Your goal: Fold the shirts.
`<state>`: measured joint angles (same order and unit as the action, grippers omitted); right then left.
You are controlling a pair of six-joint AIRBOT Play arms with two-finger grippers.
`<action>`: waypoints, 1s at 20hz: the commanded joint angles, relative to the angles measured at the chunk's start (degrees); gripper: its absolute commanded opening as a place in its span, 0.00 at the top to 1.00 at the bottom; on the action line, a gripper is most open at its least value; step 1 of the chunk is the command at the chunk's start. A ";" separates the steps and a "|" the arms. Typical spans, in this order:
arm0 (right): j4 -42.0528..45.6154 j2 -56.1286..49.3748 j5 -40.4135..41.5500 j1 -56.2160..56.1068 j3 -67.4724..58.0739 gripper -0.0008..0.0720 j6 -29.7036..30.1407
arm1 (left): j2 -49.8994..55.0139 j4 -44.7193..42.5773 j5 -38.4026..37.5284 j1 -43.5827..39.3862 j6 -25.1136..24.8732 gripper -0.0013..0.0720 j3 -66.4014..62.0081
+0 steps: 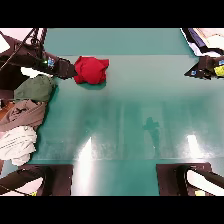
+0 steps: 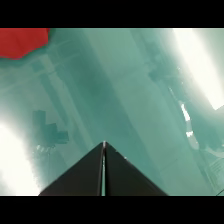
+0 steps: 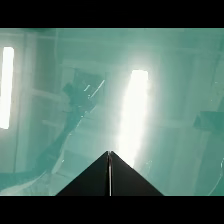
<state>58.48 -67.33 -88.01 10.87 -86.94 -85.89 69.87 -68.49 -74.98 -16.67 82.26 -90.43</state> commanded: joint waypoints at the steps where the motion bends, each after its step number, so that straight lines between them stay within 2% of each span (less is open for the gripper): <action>1: -0.02 0.02 -0.02 -0.04 0.02 0.96 0.00 | 0.00 0.00 0.02 0.00 -0.02 0.95 0.00; 15: -0.07 0.02 0.02 -0.07 0.02 0.96 0.00 | 0.00 0.02 0.35 0.00 0.04 0.95 0.00; 18: -0.07 0.02 1.84 -0.04 0.02 0.96 0.00 | 0.00 0.52 1.25 0.00 0.20 0.95 0.00; 19: -0.07 0.02 2.38 -0.07 0.02 0.96 0.00 | 0.22 -0.28 3.67 0.00 -0.52 0.95 0.02; 20: -0.46 0.02 2.36 -0.07 0.02 0.96 -0.02 | 0.55 -1.73 7.54 0.00 -2.23 0.72 0.04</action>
<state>58.41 -67.33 -86.70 10.87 -86.94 -85.86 70.06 -68.51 -72.66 -16.67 82.11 -90.43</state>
